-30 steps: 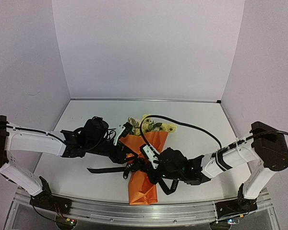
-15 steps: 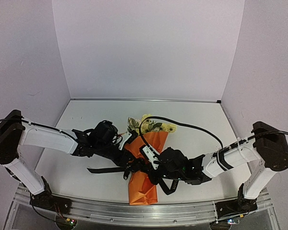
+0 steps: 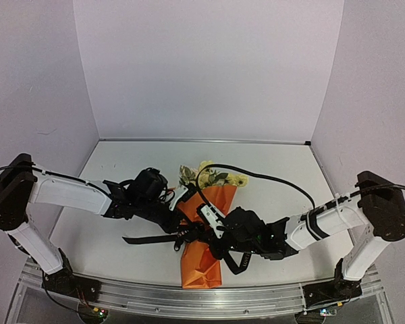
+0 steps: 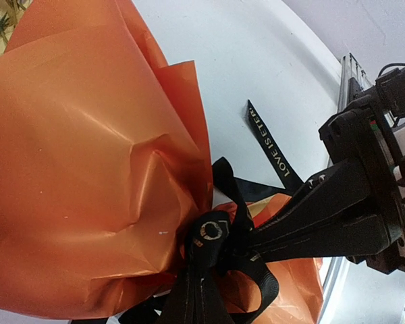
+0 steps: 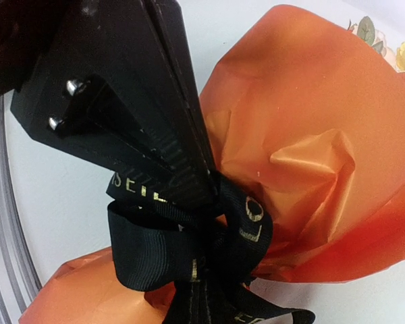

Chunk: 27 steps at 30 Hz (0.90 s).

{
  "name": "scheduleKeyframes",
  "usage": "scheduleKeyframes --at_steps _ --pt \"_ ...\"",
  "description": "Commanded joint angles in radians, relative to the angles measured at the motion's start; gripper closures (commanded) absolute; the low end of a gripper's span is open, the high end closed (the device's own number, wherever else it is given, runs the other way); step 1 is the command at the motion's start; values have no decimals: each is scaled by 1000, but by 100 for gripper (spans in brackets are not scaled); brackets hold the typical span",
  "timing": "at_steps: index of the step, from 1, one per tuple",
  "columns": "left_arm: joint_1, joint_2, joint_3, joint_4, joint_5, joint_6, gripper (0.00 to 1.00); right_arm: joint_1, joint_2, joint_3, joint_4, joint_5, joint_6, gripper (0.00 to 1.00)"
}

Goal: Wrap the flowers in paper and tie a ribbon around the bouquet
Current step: Cross the half-tied ribbon over the folded bouquet.

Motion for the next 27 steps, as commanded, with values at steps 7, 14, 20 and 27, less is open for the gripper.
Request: scheduleKeyframes --at_steps 7,14,20,27 --pt "1 -87 -4 54 41 -2 100 2 -20 41 60 -11 4 100" --pt "1 -79 -8 53 59 0 100 2 3 86 73 -41 14 100" --pt "0 -91 -16 55 70 0 100 0 45 101 88 41 11 100" --pt "-2 -120 -31 49 73 -4 100 -24 109 72 219 123 66 100"
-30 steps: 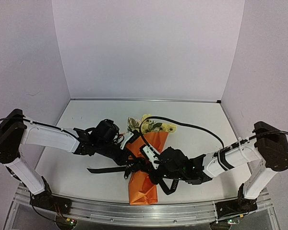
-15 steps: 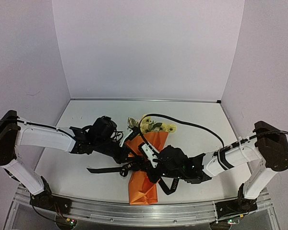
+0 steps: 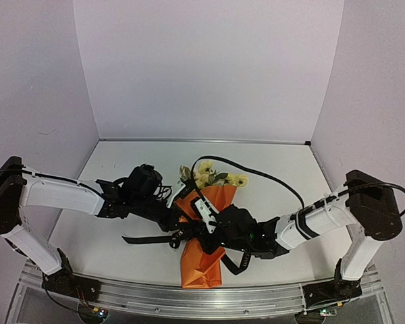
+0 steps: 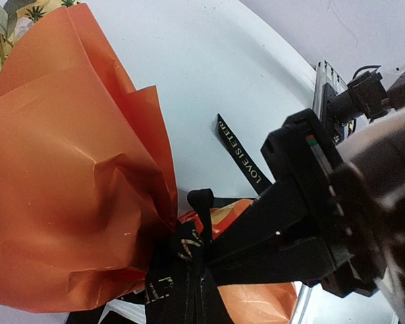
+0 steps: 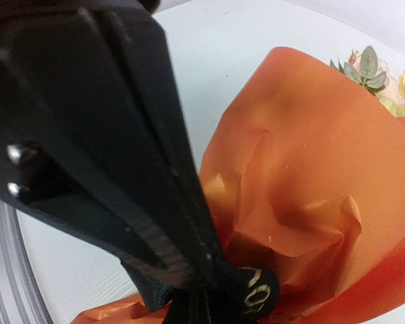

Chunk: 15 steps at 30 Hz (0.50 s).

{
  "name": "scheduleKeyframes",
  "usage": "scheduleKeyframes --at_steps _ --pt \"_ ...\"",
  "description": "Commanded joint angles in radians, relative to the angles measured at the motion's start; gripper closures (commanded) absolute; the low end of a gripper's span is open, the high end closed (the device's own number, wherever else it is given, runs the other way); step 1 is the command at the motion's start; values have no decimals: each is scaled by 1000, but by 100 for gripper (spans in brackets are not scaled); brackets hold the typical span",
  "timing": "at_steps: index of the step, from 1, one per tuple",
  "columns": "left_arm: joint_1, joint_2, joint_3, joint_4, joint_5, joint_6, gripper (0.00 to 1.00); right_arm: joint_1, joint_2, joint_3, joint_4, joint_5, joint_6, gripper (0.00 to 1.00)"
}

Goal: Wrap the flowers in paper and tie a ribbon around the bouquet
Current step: Cross the half-tied ribbon over the folded bouquet.

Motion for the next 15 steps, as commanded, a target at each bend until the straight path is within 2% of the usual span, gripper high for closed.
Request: scheduleKeyframes --at_steps 1,15 --pt "-3 -54 -14 20 21 -4 100 -29 37 -3 148 83 65 100" --pt "-26 -42 -12 8 1 -6 100 -52 22 4 175 48 133 100"
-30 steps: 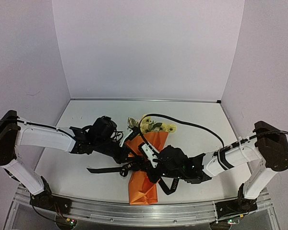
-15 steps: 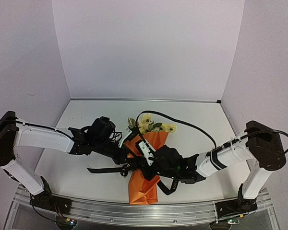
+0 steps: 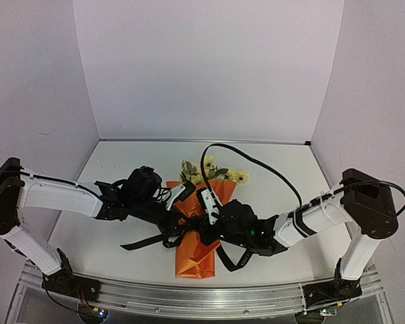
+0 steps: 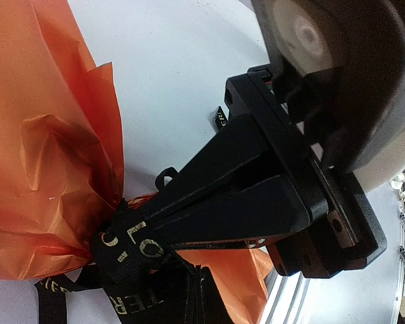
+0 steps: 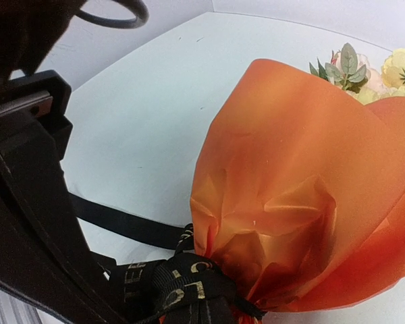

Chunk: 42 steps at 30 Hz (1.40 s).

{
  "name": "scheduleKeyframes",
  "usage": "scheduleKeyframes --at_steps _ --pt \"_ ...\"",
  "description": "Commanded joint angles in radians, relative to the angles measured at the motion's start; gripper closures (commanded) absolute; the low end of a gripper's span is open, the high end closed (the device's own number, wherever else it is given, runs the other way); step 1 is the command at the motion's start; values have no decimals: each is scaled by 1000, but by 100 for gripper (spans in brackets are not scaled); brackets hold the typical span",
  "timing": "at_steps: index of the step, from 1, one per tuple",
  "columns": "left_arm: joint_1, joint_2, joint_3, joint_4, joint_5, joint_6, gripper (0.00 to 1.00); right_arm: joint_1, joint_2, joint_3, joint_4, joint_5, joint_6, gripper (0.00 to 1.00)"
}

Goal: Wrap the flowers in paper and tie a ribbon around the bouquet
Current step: Cross the half-tied ribbon over the folded bouquet.

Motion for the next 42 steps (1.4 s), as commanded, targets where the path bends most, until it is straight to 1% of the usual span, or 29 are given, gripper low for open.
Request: scheduleKeyframes --at_steps 1,7,14,16,21,26,30,33,37,40,42 --pt "-7 -16 11 2 -4 -3 100 -14 -7 8 52 13 42 100" --pt "-15 42 33 -16 -1 2 100 -34 -8 0 53 18 86 100" --pt "-19 72 30 -20 -75 -11 100 -86 -16 -9 53 -81 202 100" --pt "-19 65 29 -10 -88 -18 100 -105 -18 -13 53 -121 230 100" --pt "-20 84 68 -18 -101 -9 100 -168 -9 5 53 -289 318 100" --pt "-19 82 90 -20 -125 -9 100 -201 -17 18 53 -404 367 100" --pt "-16 70 132 -74 -145 6 100 -220 -11 50 53 -491 413 100" --pt "-9 41 141 -83 -141 1 100 -219 -41 24 52 -496 413 100" --pt "-10 5 137 -83 -63 -13 100 -214 -100 -67 45 -467 405 100" --pt "-25 -18 115 -80 -5 -18 100 -179 -115 -128 44 -431 383 100" --pt "-51 -33 98 -80 25 -21 100 -134 -114 -141 47 -406 364 100"
